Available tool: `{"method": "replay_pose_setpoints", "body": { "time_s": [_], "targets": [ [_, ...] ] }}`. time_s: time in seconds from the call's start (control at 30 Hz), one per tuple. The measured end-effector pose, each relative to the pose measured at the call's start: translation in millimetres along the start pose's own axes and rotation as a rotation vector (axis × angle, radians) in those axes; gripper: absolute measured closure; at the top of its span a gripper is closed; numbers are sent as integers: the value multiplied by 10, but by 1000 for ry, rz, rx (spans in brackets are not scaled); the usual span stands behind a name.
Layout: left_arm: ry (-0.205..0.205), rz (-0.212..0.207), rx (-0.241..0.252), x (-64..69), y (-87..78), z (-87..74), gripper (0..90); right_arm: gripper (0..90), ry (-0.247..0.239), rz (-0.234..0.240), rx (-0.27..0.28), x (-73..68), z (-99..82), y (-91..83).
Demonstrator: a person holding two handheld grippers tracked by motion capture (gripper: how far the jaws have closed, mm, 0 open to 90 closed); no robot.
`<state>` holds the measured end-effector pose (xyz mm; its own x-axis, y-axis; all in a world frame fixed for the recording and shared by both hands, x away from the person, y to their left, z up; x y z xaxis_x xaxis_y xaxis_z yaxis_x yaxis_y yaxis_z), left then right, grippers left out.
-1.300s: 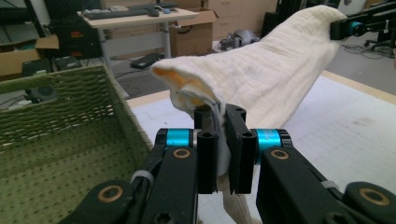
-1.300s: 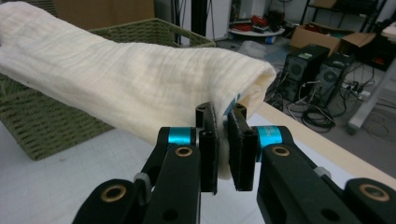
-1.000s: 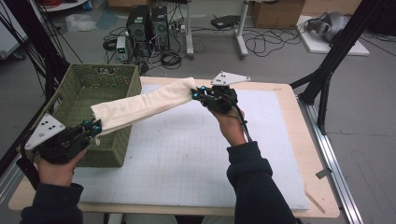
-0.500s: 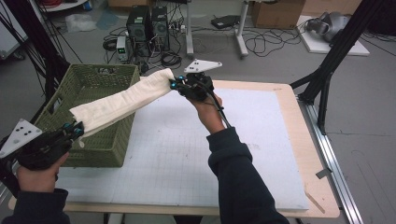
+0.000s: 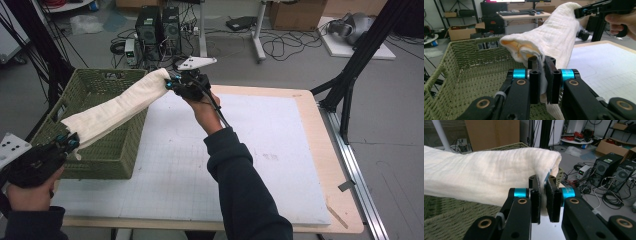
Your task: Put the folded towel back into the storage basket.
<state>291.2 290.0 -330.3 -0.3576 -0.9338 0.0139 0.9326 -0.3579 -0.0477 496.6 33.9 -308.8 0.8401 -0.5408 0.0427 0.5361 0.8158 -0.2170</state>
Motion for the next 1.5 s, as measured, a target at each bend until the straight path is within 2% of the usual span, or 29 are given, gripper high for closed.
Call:
{"method": "replay_pose_setpoints", "body": {
  "time_s": [0.67, 0.9, 1.23, 1.5],
  "targets": [
    [1, 81, 27, -213, -194, -55, 834, 841, -27, 27, -17, -182, 210, 712],
    [11, 105, 32, -269, -249, -62, 834, 841, -30, 32, -24, -248, 246, 898],
    [5, 133, 32, -381, -280, -72, 833, 841, -23, 32, -26, -320, 273, 1136],
    [2, 155, 29, -481, -288, -84, 833, 841, -28, 26, -36, -347, 232, 1287]
  ]
}}
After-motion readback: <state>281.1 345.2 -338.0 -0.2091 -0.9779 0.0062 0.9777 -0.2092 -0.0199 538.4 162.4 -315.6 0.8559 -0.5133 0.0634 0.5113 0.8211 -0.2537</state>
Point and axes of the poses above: each handheld gripper's, and its own axes: y roughly forward along the jaws, z roughly out of its top, x roughly to its right, the point moved 8 cm from there along y, roughly forward along the jaws, and after that the axes turned 7 degrees about x, right-handed, at the moved point
